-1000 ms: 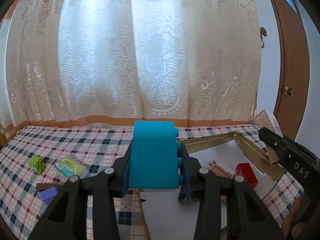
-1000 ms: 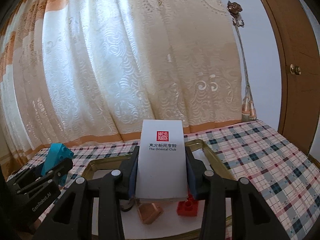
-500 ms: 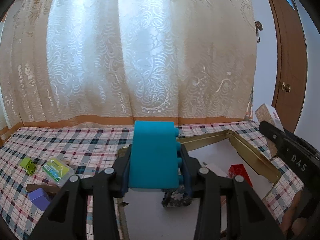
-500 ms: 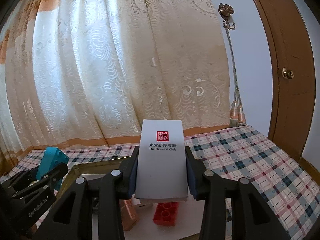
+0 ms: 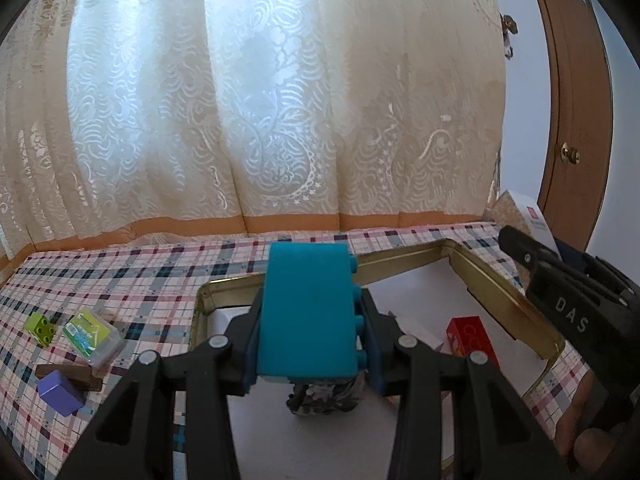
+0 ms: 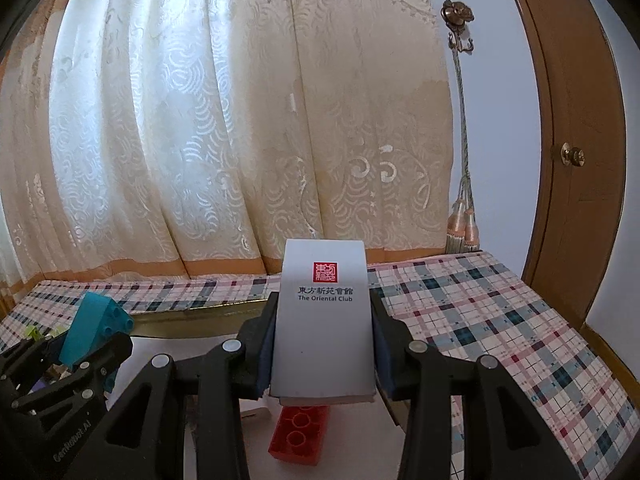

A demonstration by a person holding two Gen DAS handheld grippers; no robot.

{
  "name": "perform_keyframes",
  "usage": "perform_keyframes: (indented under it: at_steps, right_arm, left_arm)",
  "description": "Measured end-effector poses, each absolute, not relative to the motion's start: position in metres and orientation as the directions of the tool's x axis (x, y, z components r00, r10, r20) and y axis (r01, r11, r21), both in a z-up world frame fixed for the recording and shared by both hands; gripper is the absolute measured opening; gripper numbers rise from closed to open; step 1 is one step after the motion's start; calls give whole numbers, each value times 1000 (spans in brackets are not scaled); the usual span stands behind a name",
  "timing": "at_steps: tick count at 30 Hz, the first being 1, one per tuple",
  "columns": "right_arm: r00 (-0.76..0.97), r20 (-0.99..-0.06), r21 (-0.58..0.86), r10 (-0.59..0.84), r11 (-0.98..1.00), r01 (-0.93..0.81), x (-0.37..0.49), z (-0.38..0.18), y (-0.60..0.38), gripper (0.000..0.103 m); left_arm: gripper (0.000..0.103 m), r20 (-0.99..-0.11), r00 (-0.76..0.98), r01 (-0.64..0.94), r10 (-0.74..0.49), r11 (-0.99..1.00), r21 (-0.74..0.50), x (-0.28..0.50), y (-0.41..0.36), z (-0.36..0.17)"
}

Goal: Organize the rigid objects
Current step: 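Lower the blue brick into the tray while the right gripper lowers the white box there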

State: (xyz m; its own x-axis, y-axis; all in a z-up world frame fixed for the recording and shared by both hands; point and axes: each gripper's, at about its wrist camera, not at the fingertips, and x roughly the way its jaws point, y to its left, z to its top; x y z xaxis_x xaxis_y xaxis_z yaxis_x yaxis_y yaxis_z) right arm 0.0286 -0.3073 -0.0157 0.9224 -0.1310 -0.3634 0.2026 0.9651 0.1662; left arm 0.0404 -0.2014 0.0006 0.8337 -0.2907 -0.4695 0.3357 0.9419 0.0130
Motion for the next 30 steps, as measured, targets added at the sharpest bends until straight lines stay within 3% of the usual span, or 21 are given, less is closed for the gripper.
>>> perform_keyframes:
  at_steps: [30]
  right_arm:
    - [846, -527, 107, -83, 981, 163, 65, -42, -289, 44]
  left_arm:
    - [41, -558, 789, 321, -257, 947, 18, 57, -212, -16]
